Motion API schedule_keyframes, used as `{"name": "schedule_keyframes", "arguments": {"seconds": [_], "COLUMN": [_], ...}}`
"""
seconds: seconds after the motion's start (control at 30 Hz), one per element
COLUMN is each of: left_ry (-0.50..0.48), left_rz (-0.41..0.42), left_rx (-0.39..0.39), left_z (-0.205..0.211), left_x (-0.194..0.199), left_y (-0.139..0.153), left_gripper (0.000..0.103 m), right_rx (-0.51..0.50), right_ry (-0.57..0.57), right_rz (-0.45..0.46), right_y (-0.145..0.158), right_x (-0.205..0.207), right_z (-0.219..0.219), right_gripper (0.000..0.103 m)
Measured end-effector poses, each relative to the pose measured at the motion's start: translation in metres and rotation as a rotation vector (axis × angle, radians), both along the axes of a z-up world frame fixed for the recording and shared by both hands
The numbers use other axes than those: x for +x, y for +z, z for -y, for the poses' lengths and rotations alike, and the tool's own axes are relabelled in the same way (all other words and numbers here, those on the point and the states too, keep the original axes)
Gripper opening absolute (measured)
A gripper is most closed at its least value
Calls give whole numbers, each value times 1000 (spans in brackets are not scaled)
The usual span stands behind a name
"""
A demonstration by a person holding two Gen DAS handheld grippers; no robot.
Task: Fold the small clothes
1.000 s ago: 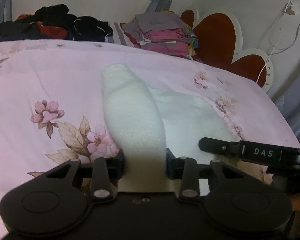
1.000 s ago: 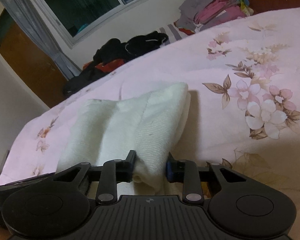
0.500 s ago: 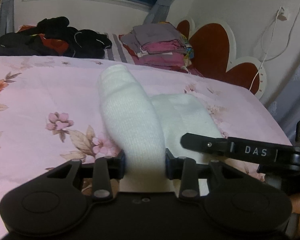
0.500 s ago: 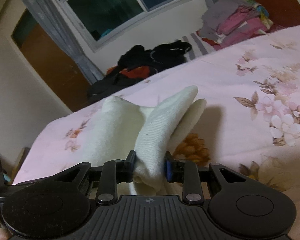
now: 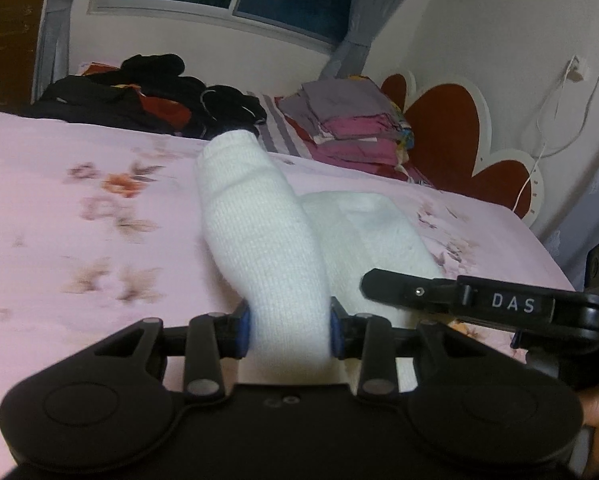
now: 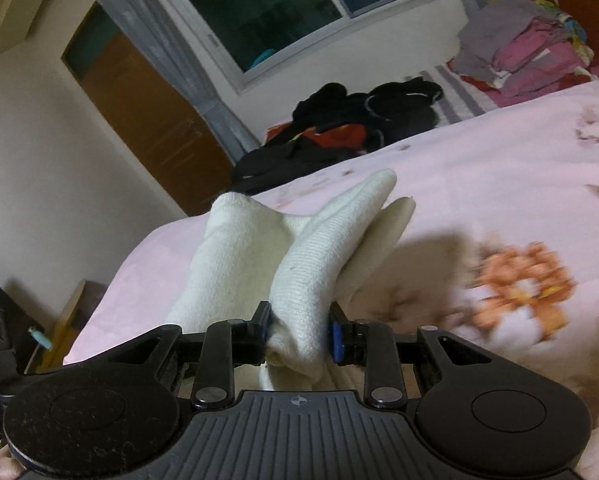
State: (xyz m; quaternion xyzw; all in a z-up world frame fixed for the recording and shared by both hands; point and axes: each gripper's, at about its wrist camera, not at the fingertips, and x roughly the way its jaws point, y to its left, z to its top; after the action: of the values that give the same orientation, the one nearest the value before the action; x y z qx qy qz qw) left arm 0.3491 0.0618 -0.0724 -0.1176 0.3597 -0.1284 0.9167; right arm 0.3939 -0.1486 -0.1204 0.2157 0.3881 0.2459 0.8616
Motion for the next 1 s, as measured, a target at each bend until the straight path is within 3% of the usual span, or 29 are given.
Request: {"name": "schedule_keyframes", "arguments": {"seconds": [0.27,0.47,0.77,0.87,0.93,1.0], "left_ry": [-40,-17,27,50,64,71], "left_rz": [15,25,-9,-61,-48,-42], "left_rx": [2,33,70,67,42,50], "left_z": [-115,-179,-229,-240,-243,-244], "left_x": [-15,-2,33,41,39,39], "left_y": [2,3,-36,-65,-73,-73], "left_gripper": [35,35,35,43,50,58], "right_rx": [-10,14,-10,-35,-40,-33], "right_ry": [-60,-58,-31,-36,-32,-39], "right_rz": [-11,-24,-56,-101,-122,-129], "right_y": [-3,-17,-65,-87,-98,-103], "right_x": [-27,-9,36,47,48,50], "right_z": [-128,-196,-239,-240,-237,-231], "right_gripper": [29,29,29,29,29,37]}}
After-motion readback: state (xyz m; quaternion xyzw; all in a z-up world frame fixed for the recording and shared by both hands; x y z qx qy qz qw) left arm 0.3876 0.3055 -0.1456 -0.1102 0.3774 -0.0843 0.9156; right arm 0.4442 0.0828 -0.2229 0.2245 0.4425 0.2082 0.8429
